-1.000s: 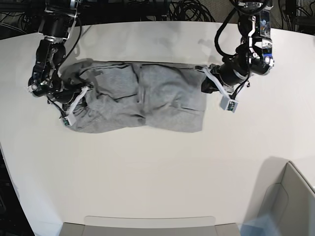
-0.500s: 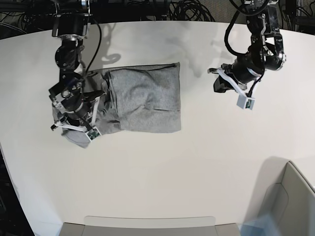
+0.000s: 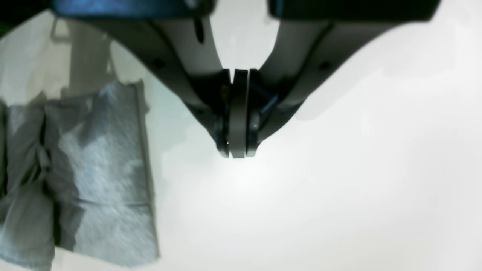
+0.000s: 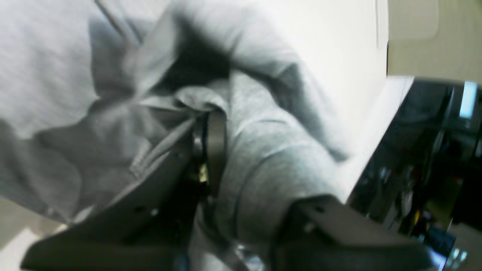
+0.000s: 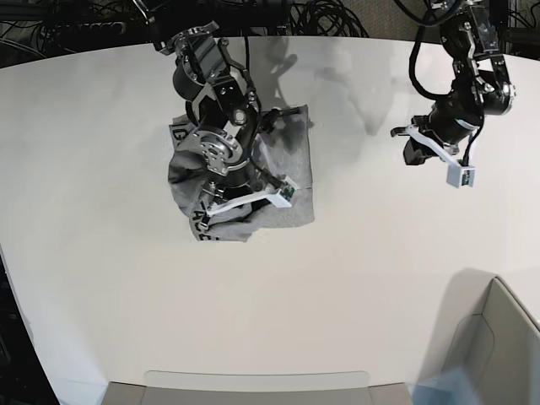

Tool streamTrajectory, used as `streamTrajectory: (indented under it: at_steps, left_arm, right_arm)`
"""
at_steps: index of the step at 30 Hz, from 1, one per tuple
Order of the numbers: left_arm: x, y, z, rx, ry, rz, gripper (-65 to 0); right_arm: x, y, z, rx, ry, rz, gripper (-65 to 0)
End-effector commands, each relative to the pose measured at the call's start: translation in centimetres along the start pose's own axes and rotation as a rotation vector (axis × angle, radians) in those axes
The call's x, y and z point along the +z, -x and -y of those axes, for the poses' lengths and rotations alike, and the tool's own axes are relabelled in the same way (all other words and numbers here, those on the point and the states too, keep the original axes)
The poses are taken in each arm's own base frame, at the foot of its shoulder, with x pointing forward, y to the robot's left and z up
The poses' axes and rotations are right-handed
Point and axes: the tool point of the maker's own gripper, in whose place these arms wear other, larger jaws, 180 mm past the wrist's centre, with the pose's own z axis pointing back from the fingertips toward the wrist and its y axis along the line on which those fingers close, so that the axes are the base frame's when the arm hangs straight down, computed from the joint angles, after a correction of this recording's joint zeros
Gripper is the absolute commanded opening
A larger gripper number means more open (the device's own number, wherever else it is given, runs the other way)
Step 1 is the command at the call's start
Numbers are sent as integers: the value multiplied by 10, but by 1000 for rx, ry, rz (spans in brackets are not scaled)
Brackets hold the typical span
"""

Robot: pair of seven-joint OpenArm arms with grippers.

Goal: Fold the T-shirt properly
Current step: 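Grasp the folded shirt's edge with the right gripper and flip it over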

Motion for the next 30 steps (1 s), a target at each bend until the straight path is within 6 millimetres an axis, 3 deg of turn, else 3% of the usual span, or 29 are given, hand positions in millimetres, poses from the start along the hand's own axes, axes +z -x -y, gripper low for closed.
streamTrajectory:
  at_steps: [1,5,13,17,21,26,30]
  left_arm:
    - [4,-12,-1,-9,0,40,-650]
    - [5,-12,-3,-9,-6,42,-650]
    - [4,-11,-2,-6,-3,39,-650]
    - [5,-12,-3,-4,-6,42,-650]
    - [4,-12,-2,-3,-5,42,-650]
    - [4,-12,-2,-3,-5,42,-650]
    - [4,-12,-2,-3,-5,42,-650]
  right_arm:
    - [0,-9,4,3,11,19,-650]
    - [-9,-13,-13,23,-38,9,-650]
    - [-2,-39,-46,86,-99,58,-648]
    - [2,-44,-56,95,-119,78,-519]
    - [4,-51,-68,49,-194,122,-465]
    - [8,-56,-67,46,-200,145,-465]
    - [25,-73,-60,-9,-212,236,-465]
